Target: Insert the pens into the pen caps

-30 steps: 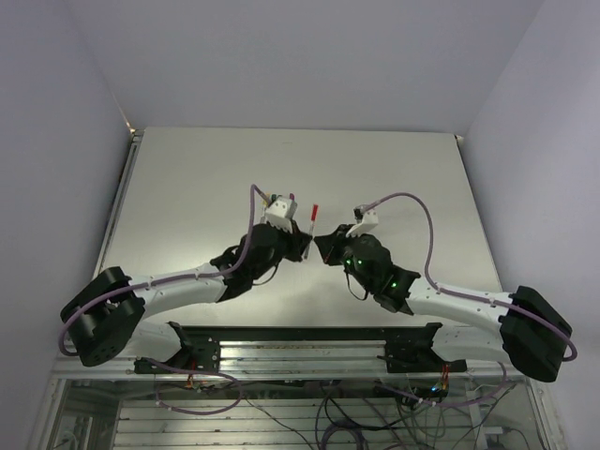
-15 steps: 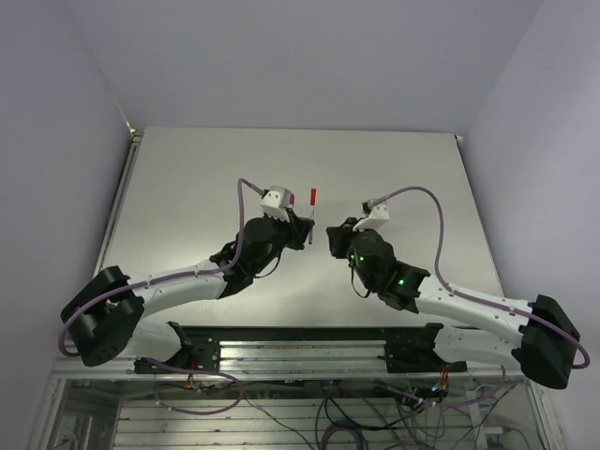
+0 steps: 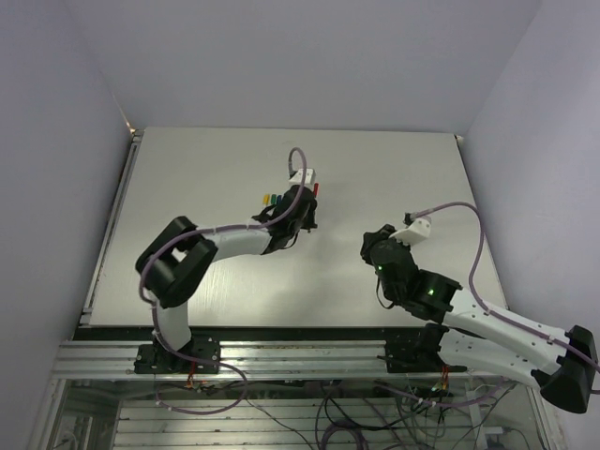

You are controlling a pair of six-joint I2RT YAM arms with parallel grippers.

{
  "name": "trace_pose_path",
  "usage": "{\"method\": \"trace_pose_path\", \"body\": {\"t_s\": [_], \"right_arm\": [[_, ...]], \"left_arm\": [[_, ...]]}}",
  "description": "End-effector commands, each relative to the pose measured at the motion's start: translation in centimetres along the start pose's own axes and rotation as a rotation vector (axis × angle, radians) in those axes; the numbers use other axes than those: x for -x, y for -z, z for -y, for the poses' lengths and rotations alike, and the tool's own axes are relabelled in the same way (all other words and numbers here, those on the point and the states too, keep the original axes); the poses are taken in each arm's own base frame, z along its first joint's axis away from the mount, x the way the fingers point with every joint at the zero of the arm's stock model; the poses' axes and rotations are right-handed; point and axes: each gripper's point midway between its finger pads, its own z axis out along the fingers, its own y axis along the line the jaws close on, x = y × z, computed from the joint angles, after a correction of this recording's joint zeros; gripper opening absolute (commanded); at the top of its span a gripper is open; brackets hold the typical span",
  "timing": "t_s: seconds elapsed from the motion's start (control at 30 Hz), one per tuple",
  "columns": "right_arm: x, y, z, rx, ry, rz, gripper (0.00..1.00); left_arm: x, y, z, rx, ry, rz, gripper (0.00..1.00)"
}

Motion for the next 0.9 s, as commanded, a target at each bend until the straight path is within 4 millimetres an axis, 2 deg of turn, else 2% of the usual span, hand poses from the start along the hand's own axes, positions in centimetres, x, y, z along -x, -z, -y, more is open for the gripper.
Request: {"method": "trace_pose_path", "body": {"t_s": [0.0, 0.2, 0.5, 0.6, 0.7, 0.87], "right_arm": [[0.0, 0.6, 2.8, -0.084, -0.007, 0.01, 0.22], [0.1, 1.0, 3.2, -0.086, -0.012, 0.007, 0.21], [-0.5, 0.8, 3.2, -0.089, 0.001, -0.008, 0.21], [-0.6, 0.7, 3.0, -0.084, 0.003, -0.011, 0.2], [-0.8, 0.6, 2.9, -0.08, 0.01, -0.014, 0.2], [-1.1, 0.4, 2.8, -0.079, 0.024, -0.02, 0.2]], "left_arm": [[-1.2, -2.5, -2.1, 0.121, -0.055, -0.089, 0.07], [-2.4, -4.6, -3.8, 0.201, -0.075, -0.145, 0.07], [-3.6, -5.8, -5.6, 0.248, -0.067, -0.192, 0.07], [-4.1, -6.0, -5.6, 0.238, -0.06, -0.209, 0.07], [-4.5, -6.1, -5.7, 0.24, -0.053, -0.222, 0.1], [-4.5, -6.0, -5.9, 0.252, -0.047, -0.221, 0.21]]}}
